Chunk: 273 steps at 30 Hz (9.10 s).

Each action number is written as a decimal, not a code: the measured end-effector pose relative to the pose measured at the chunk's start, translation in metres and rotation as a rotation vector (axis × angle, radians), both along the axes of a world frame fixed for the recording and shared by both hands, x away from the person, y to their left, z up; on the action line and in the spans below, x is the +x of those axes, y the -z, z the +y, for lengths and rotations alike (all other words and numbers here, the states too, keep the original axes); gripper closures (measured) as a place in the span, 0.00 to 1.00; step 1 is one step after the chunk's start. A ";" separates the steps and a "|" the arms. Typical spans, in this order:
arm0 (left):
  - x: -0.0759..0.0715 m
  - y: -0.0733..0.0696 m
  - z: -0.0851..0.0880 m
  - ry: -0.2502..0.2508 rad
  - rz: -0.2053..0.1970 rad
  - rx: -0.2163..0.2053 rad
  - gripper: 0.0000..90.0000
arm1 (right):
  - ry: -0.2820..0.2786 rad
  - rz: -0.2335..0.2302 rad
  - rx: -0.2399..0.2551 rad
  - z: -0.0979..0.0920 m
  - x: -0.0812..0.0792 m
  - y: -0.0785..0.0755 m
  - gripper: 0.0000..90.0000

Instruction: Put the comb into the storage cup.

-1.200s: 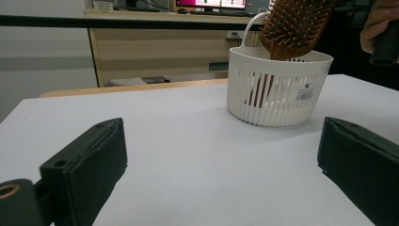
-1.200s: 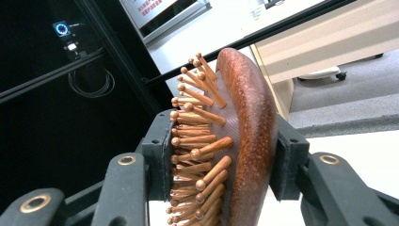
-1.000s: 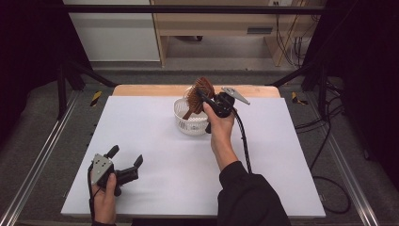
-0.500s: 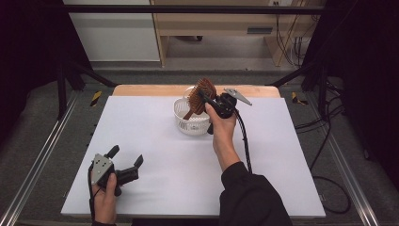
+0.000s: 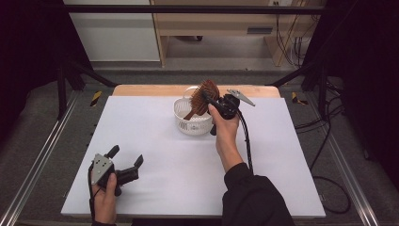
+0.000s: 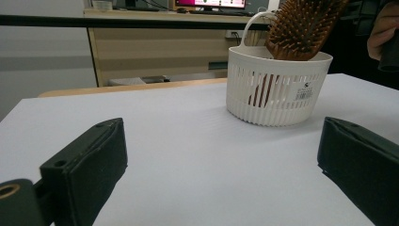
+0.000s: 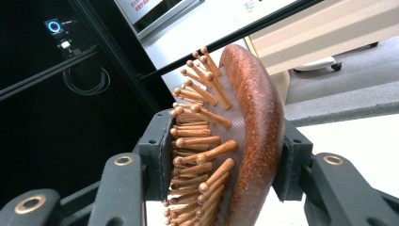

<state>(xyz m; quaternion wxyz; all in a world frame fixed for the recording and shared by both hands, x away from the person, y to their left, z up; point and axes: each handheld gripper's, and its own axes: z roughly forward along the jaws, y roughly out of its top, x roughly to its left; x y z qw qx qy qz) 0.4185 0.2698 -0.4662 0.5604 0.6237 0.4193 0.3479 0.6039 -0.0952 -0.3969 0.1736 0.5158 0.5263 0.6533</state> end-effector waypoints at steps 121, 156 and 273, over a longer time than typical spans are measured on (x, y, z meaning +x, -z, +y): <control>0.000 0.001 -0.002 0.007 0.004 0.007 0.02 | 0.104 -0.042 -0.308 -0.034 -0.017 -0.014 0.08; 0.000 0.001 -0.001 0.004 0.003 0.008 0.02 | 0.058 -0.126 -0.405 -0.044 -0.025 -0.037 0.04; -0.025 -0.004 0.038 -0.011 -0.033 -0.008 0.01 | 0.055 -0.231 -0.402 -0.198 -0.159 -0.010 0.02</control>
